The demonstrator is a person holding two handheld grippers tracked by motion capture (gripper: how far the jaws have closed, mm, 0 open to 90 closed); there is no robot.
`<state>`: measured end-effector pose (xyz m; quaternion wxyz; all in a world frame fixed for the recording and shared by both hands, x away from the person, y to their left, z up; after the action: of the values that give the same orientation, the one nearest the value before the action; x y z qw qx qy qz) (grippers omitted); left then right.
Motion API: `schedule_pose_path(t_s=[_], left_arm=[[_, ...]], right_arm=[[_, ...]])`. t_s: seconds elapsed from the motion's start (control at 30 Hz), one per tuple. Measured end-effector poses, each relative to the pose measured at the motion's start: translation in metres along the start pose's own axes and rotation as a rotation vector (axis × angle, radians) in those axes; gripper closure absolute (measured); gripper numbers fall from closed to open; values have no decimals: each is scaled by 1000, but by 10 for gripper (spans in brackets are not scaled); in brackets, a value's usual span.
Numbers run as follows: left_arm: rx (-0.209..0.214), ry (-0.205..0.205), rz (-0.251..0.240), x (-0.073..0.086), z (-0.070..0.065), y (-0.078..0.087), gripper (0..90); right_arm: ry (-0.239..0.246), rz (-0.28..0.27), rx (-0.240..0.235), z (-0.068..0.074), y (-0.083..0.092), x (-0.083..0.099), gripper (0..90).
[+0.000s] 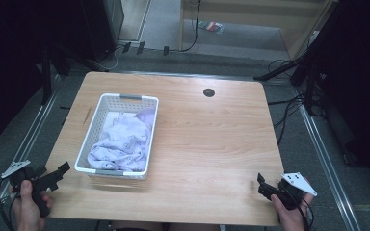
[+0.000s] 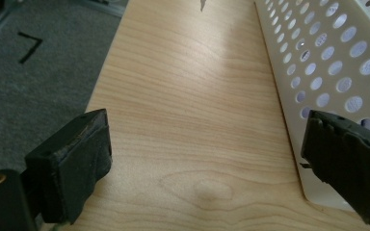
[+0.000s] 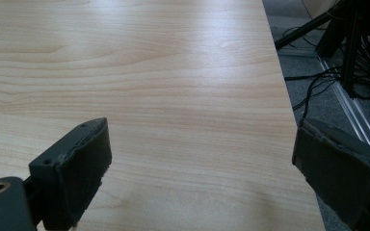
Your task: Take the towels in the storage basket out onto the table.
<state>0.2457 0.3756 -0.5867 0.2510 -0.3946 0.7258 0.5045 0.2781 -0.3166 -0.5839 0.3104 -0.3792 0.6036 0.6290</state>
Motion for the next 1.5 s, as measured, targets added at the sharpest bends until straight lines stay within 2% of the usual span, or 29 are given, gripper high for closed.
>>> schedule_pose_path(t_s=[0.1,0.13,0.17,0.23,0.27,0.37,0.43,0.47,0.5,0.53,0.6,0.63,0.67,0.7,0.73,0.87,1.0,1.03,1.27,1.33,1.4,1.5], left_arm=[[-10,-5,-13,-1,2,1,46],[-29,-4,-16,-4,4,5,46],[-40,14,-28,-6,5,9,46],[15,47,-58,-13,1,20,49],[30,49,-67,-17,-1,26,49],[39,-6,-45,-27,-15,35,48],[76,-58,-30,-33,-30,39,20],[76,-58,-30,-33,-30,39,0],[141,-79,-12,-38,-47,42,0],[151,-98,8,-39,-55,41,0],[145,-136,64,-42,-69,35,0],[160,-152,88,-44,-77,32,0],[160,-152,88,-44,-77,32,0],[153,-176,141,-46,-91,24,0],[148,-193,163,-47,-97,20,0],[146,-221,227,-51,-118,1,0],[141,-228,254,-53,-125,-9,0],[145,-235,282,-55,-130,-15,0],[130,-307,354,-59,-146,-33,0],[127,-307,353,-60,-148,-35,0],[114,-337,377,-62,-152,-43,0],[119,-331,385,-63,-156,-51,0]], right_arm=[[-2,0,-3,0,0,0,64],[-1,-5,-5,0,0,0,64],[-4,-1,-4,0,0,0,64],[-4,-2,-5,0,0,0,64],[-6,-2,-4,0,1,0,64],[-14,-5,-5,-1,1,0,64],[-21,-3,-3,-1,2,0,64],[-21,-3,-3,-1,2,0,64],[-18,-2,-1,-1,1,0,65],[-19,-2,0,-1,1,0,65],[-16,-1,3,-2,1,0,65],[-17,-2,3,-2,1,0,65],[-17,-2,3,-2,1,0,65],[-22,2,3,-2,1,0,65],[-22,3,3,-2,1,1,65],[-26,4,1,-2,1,1,65],[-28,6,3,-2,0,1,65],[-26,6,0,-2,0,1,65],[-25,4,-3,-2,1,1,65],[-25,4,-4,-2,1,1,65],[-26,4,-4,-2,1,1,65],[-25,5,-5,-2,1,1,65]])
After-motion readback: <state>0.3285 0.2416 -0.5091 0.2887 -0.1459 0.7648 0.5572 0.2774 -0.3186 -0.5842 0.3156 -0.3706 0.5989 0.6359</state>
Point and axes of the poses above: each handheld gripper's, and its own axes: y roughly backward along the jaws, x roughly out of its underside, z roughly to its left, the point moved 7 cm from there along -y, roughly forward along the jaws, and after that the axes turned 2 degrees about x, right-handed, at the moved point
